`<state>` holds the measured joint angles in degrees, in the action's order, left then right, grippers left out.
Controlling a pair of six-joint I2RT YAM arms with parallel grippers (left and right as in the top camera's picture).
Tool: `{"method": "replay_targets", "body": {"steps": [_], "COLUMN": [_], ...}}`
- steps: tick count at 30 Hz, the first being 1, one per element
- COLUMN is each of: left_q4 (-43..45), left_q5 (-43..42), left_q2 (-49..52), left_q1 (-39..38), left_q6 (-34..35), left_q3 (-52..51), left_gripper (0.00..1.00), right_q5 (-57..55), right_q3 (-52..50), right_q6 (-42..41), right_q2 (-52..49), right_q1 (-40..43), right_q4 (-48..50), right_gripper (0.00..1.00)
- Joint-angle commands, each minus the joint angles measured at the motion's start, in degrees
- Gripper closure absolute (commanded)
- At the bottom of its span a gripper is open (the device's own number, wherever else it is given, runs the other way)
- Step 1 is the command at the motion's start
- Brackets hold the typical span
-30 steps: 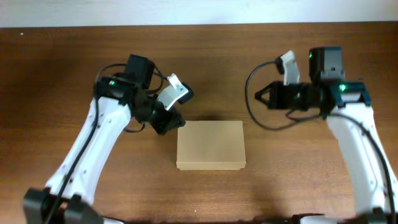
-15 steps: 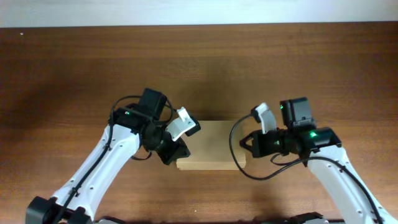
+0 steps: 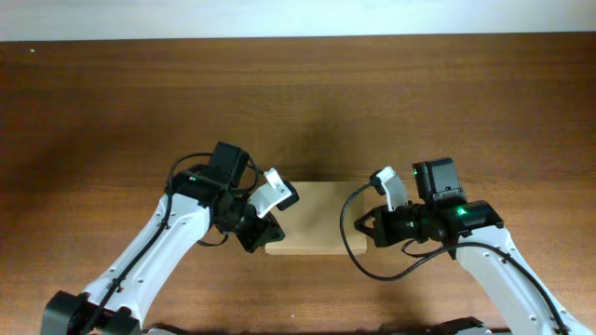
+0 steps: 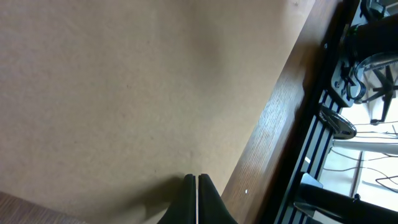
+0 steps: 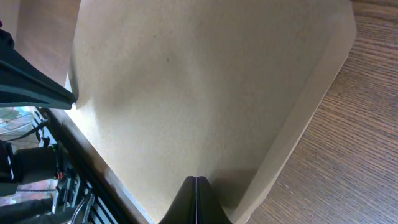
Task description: Pack container
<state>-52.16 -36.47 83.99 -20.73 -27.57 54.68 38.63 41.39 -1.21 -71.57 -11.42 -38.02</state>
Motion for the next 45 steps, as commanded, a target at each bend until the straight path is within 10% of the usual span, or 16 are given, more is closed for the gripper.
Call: {"method": "replay_targets", "body": {"steps": [1, 23, 36, 38, 39, 40, 45], "left_q4": [0.3, -1.5, -11.8, -11.8, -11.8, -11.7, -11.8], "left_q5": [-0.4, 6.6, 15.6, 16.4, 16.4, 16.4, 16.4], "left_q2": [-1.1, -41.7, -46.1, -46.1, -46.1, -46.1, -46.1], "left_q1": [-0.1, -0.1, -0.1, -0.1, -0.1, -0.1, -0.1], "left_q6": [1.4, 19.5, 20.5, 20.5, 20.5, 20.5, 20.5], "left_q3": [-1.1, -1.0, -1.0, -1.0, -1.0, -1.0, -1.0], "left_gripper": [0.98, 0.98, 0.98, 0.80, 0.24, 0.01, 0.01], "right_q5": [-0.3, -3.7, -14.3, -14.0, -13.6, -13.6, -13.8], "right_q3": [-1.5, 8.9, 8.9, 8.9, 8.9, 8.9, 8.9], "right_q6": [1.0, -9.0, -9.8, -9.8, -9.8, -9.8, -9.8], "right_q2": [0.2, 36.3, 59.7, 60.3, 60.3, 60.3, 60.3], "right_q1": [-0.7, -0.6, -0.6, -0.6, -0.6, -0.6, -0.6], "right_q4": [-0.5, -18.6, -41.0, -41.2, -41.2, -41.2, -43.6], "right_gripper": [0.96, 0.96, 0.92, 0.57, 0.17, 0.01, 0.01]}}
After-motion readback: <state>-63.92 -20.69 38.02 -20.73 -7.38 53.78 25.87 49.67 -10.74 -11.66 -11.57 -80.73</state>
